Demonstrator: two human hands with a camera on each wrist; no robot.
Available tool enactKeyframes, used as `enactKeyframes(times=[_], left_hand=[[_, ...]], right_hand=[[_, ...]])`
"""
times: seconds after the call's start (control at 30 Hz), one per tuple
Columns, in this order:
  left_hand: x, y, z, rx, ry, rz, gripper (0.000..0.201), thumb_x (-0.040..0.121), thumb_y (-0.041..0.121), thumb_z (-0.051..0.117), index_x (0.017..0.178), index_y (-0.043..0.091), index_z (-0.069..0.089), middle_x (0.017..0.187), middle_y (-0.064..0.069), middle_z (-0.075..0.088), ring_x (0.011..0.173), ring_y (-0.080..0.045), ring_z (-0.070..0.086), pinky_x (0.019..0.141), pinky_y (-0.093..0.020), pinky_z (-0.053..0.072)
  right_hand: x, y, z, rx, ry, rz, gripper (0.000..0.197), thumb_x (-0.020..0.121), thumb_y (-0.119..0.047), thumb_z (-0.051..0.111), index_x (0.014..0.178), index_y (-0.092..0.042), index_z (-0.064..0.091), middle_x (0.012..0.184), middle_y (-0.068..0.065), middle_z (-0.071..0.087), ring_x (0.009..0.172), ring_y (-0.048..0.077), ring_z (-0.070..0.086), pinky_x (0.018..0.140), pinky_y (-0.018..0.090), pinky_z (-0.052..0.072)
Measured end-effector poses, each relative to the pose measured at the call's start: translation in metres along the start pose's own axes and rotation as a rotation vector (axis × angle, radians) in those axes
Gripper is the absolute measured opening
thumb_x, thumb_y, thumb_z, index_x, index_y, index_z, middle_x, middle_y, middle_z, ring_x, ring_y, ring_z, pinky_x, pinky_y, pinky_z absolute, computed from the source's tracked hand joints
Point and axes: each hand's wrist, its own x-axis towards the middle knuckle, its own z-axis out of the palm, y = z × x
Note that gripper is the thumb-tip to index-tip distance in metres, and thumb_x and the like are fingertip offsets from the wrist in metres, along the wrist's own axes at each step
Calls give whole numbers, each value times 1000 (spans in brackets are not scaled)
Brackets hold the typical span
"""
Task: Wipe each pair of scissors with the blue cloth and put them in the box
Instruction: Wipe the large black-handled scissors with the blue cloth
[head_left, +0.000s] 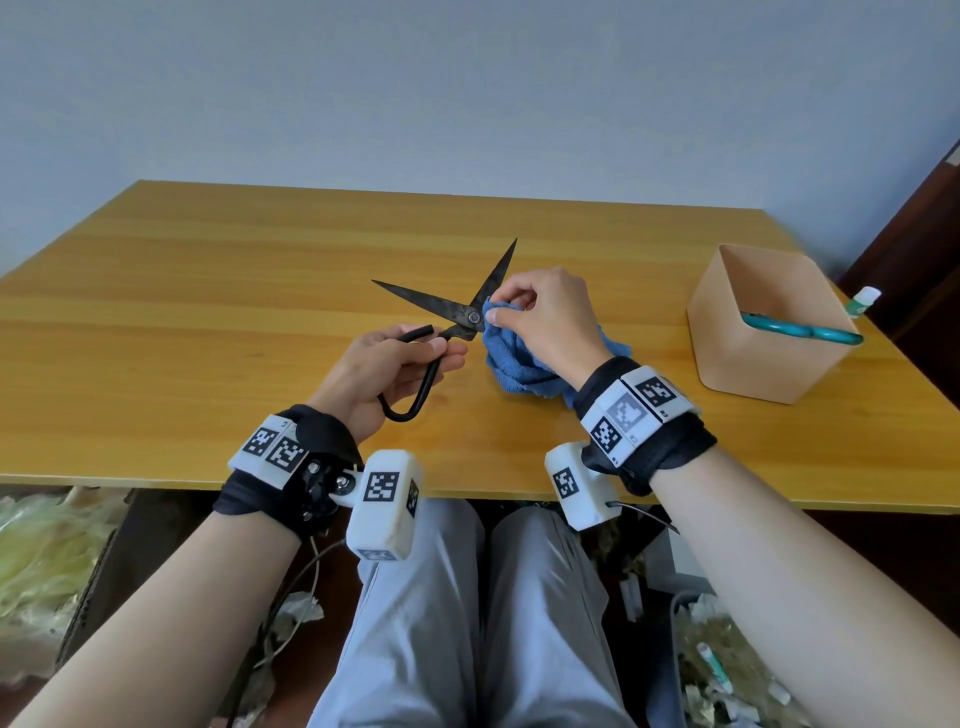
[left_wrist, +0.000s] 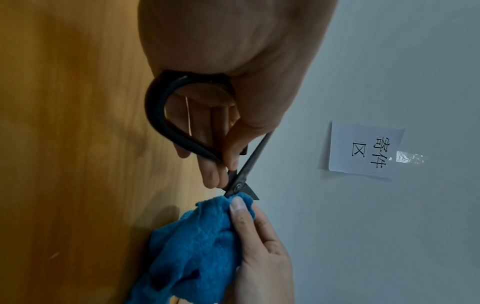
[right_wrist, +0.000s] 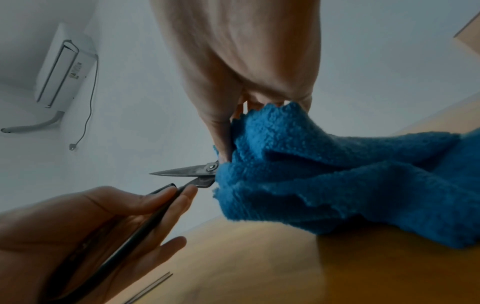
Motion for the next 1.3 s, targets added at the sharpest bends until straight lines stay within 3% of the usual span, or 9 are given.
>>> enactKeyframes(times=[0.17,0.27,0.43,0.53,0.67,0.93,1.0,1.13,1.3], left_hand=[[-2,-2,4,-60,6,12,20,95,1,61,115,4,61,107,-16,76,100,-24,74,100,-36,54],[-2,-2,7,-68,8,19,21,95,1,61,116,4,60,106,-16,76,100,-25,74,99,-36,54],[-3,-2,8,-62,18,18,24,94,2,63,118,2,60,106,-17,76,98,-25,75,98,-35,55],[-4,-1,11,-75,18,22,21,95,2,62,116,3,61,105,-17,76,96,-25,75,97,-34,56],[-5,-1,11,-77,15,22,19,94,1,63,113,2,62,104,-18,76,90,-23,76,91,-30,59],[-4,1,19,-48,29,39,19,93,2,65,113,2,63,104,-18,76,91,-24,76,81,-26,59],[-4,1,19,-42,40,40,22,93,1,65,115,0,64,102,-19,76,89,-24,76,82,-26,60],[-5,-2,21,-55,58,33,24,92,2,66,116,-1,64,101,-19,76,84,-23,76,77,-25,60],[-4,-6,24,-55,56,23,25,91,1,67,115,-4,65,100,-19,76,82,-22,76,80,-26,61]], right_hand=[[-3,-3,2,-23,-31,-27,17,77,-21,81,69,-31,70,67,-14,64,67,7,60,84,50,52],[1,-1,1,-10,65,-4,17,77,-21,81,70,-32,69,67,-15,63,70,10,61,85,51,52],[2,-2,-2,-11,-6,-21,14,78,-21,81,73,-30,72,68,-14,65,71,9,62,86,51,51],[1,2,-3,37,89,-4,14,80,-19,79,74,-29,70,68,-10,64,68,8,60,84,45,53],[-1,1,-7,-9,-23,-75,6,81,-18,80,82,-20,75,72,-10,63,63,1,52,77,35,51],[1,-12,3,30,65,-146,9,79,-24,79,78,-32,73,76,-12,68,77,14,60,85,54,50],[0,-11,4,27,13,-136,10,78,-23,80,79,-31,74,72,-15,64,72,8,54,86,56,48],[-1,-4,3,37,20,-139,9,78,-19,80,77,-24,73,68,-19,56,66,0,50,83,51,49],[-6,-1,6,55,-10,-149,8,79,-15,79,79,-20,72,76,-7,59,67,3,49,75,38,48]])
